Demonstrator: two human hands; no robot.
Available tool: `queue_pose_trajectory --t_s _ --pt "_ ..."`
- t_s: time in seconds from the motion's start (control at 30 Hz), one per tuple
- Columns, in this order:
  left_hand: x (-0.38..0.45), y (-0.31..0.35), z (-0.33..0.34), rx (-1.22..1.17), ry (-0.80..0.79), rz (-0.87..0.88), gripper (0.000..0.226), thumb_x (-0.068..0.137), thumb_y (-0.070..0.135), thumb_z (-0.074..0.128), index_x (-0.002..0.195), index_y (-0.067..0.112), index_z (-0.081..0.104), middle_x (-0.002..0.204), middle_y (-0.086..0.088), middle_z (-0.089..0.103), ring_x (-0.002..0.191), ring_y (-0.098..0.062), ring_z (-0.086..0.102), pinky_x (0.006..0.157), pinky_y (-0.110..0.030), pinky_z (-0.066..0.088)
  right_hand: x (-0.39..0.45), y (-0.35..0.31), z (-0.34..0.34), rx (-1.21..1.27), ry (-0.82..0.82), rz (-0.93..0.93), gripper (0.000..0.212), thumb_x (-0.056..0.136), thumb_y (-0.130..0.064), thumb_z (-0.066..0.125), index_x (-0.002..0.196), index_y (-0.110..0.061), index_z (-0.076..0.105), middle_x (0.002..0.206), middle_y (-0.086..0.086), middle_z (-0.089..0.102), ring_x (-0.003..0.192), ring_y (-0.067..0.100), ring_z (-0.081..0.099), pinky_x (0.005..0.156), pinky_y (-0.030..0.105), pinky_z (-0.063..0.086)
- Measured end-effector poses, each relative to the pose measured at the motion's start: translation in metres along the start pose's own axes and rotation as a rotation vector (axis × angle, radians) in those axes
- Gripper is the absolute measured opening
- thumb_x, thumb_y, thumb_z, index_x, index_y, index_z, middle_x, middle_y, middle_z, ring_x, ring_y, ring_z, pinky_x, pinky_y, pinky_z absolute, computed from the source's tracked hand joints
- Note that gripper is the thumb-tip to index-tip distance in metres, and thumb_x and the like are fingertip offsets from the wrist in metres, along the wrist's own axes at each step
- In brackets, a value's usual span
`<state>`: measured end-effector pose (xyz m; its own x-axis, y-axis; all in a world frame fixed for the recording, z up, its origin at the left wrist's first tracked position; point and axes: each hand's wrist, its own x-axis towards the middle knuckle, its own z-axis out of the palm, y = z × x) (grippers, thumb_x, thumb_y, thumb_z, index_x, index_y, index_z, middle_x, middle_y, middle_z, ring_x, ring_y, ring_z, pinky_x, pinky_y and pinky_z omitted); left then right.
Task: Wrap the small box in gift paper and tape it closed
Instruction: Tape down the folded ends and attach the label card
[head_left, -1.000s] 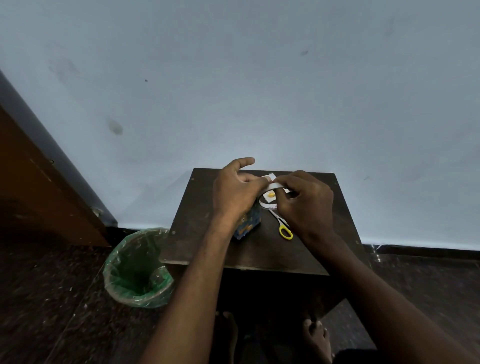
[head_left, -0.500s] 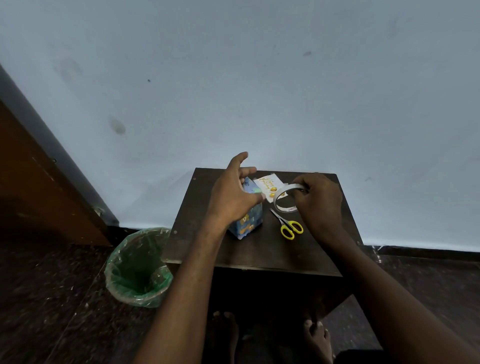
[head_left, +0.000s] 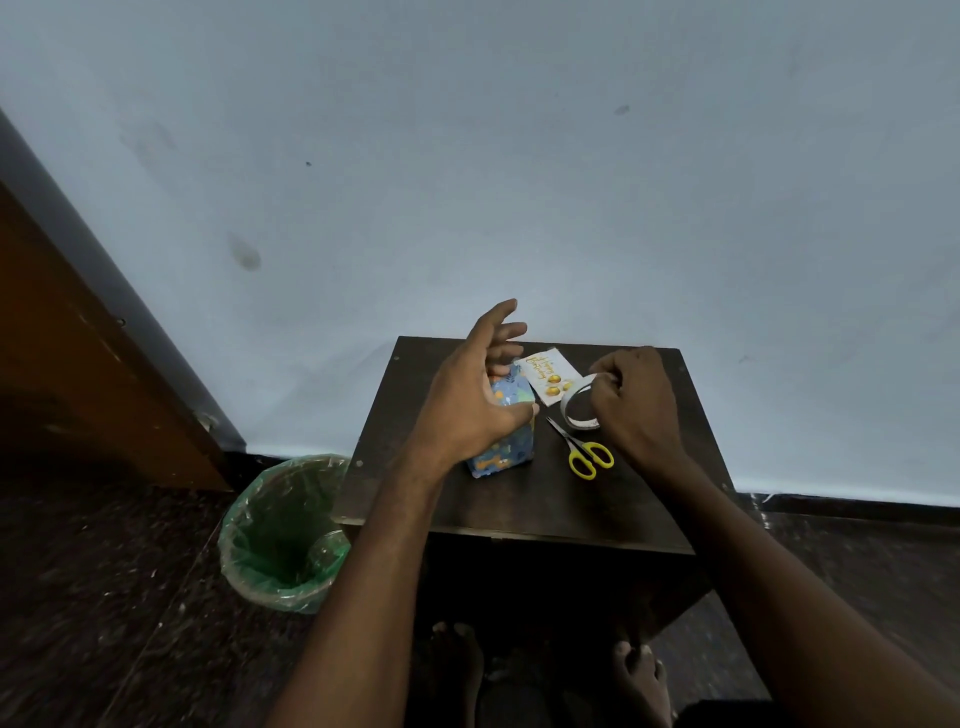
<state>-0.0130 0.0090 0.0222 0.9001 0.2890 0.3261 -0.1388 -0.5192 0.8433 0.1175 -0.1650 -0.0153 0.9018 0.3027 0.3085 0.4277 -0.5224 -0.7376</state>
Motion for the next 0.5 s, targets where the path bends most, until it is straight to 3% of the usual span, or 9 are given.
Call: queue_pose_trajectory --t_s 0.13,0.3,0.43,0.5 --pt "-0.003 0.002 -0.003 -0.082 0.008 0.038 0.097 0.072 0.006 0.082 0.158 0.025 0.043 0.145 0.004 0.062 0.126 -0.015 0.066 0.100 -0.027 0.055 0.000 -0.004 -0.002 -0.025 0.039 -0.111 0.013 0.094 -0.005 0.060 0.099 -0.014 0.068 0.113 0.004 0.053 0.083 0.007 0.048 0.073 0.028 0.036" --pt "-0.005 0.001 -0.009 -0.098 0.062 0.070 0.066 0.068 0.000 0.072 0.131 0.020 0.071 0.141 0.007 0.065 0.123 -0.014 0.068 0.097 -0.029 0.057 -0.005 0.009 0.002 -0.333 -0.184 -0.163 0.013 0.086 0.002 0.062 0.086 -0.011 0.064 0.105 0.007 0.053 0.081 0.034 0.059 0.068 0.036 0.041" --pt "-0.004 0.000 -0.011 -0.065 0.073 0.083 0.054 0.066 0.001 0.071 0.116 0.021 0.079 0.147 0.007 0.061 0.123 -0.015 0.068 0.100 -0.035 0.059 -0.008 0.011 0.002 -0.512 -0.345 -0.126 0.013 0.079 -0.001 0.061 0.071 -0.011 0.058 0.085 0.000 0.044 0.084 0.033 0.059 0.058 0.031 0.031" --pt "-0.004 0.001 -0.011 -0.058 0.076 0.082 0.051 0.067 0.000 0.070 0.112 0.021 0.080 0.147 0.008 0.060 0.124 -0.015 0.067 0.100 -0.038 0.059 -0.006 0.007 0.002 -0.513 -0.333 -0.101 0.007 0.076 -0.004 0.061 0.072 -0.010 0.062 0.082 0.000 0.050 0.084 0.032 0.060 0.057 0.029 0.031"
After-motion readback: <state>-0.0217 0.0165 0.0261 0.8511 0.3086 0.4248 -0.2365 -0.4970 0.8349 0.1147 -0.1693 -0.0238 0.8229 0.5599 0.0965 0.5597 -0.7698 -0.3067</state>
